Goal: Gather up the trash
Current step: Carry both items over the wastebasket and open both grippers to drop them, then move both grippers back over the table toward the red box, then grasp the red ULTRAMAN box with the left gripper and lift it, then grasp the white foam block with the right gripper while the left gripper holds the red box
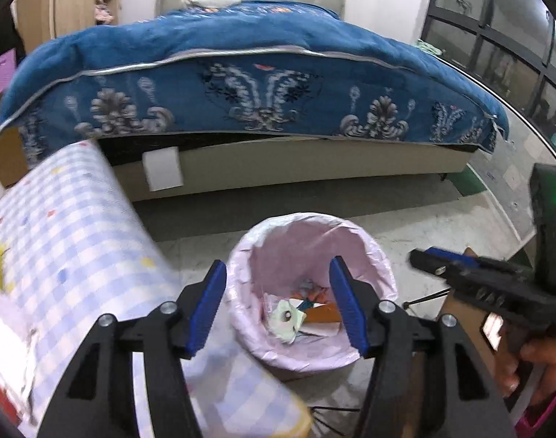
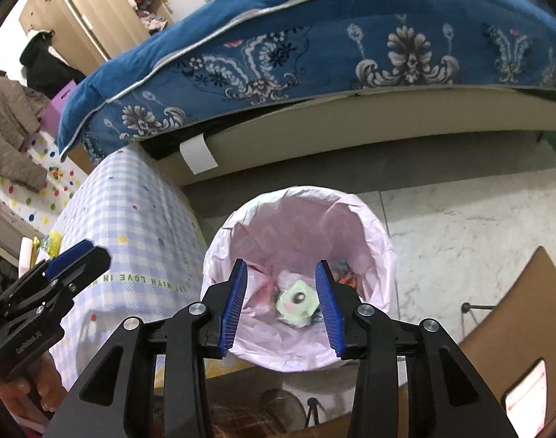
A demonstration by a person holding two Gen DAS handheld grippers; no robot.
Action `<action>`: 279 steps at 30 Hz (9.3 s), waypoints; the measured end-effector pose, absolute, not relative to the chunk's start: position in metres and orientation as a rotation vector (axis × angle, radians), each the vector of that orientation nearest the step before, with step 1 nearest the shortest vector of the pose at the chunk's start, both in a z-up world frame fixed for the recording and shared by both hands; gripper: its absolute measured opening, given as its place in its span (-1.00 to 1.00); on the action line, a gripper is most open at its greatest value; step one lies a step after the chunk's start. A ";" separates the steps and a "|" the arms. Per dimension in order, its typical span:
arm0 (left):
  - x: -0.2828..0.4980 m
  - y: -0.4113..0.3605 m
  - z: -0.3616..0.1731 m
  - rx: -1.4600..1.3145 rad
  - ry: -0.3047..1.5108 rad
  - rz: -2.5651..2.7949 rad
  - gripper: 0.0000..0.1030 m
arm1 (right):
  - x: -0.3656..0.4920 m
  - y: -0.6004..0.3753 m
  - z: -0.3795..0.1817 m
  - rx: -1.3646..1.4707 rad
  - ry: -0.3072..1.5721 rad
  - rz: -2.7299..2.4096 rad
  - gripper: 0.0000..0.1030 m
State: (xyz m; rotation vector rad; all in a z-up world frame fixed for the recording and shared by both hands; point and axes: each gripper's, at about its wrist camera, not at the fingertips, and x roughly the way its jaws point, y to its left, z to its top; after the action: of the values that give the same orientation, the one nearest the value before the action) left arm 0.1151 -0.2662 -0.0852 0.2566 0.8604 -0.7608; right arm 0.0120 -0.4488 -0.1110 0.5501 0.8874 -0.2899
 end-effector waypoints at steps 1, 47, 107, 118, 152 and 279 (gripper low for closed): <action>0.111 -0.258 -0.084 0.265 0.859 -0.741 0.11 | 0.008 -0.445 -0.107 0.543 0.882 -0.287 -0.22; 0.124 0.058 -0.073 -0.103 0.909 -0.151 0.86 | 0.077 -0.166 -0.035 0.049 0.866 0.078 0.02; 0.046 0.051 0.008 -0.020 0.681 -0.420 -0.36 | 0.036 -0.199 -0.021 0.123 0.819 0.064 0.02; 0.065 0.074 -0.050 -0.027 0.856 -0.268 0.16 | 0.036 -0.184 -0.034 0.109 0.857 0.110 0.02; 0.049 0.062 -0.087 -0.012 0.938 -0.299 0.19 | 0.054 -0.088 -0.073 -0.305 0.886 0.282 0.29; 0.047 0.079 -0.057 0.064 0.759 -0.184 -1.00 | 0.070 -0.114 -0.071 -0.025 0.929 0.170 0.18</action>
State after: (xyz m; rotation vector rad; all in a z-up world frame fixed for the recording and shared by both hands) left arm 0.0465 0.0789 -0.0571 0.0639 0.7589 -0.1841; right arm 0.0702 -0.1139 -0.0711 -0.0253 0.9285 0.1705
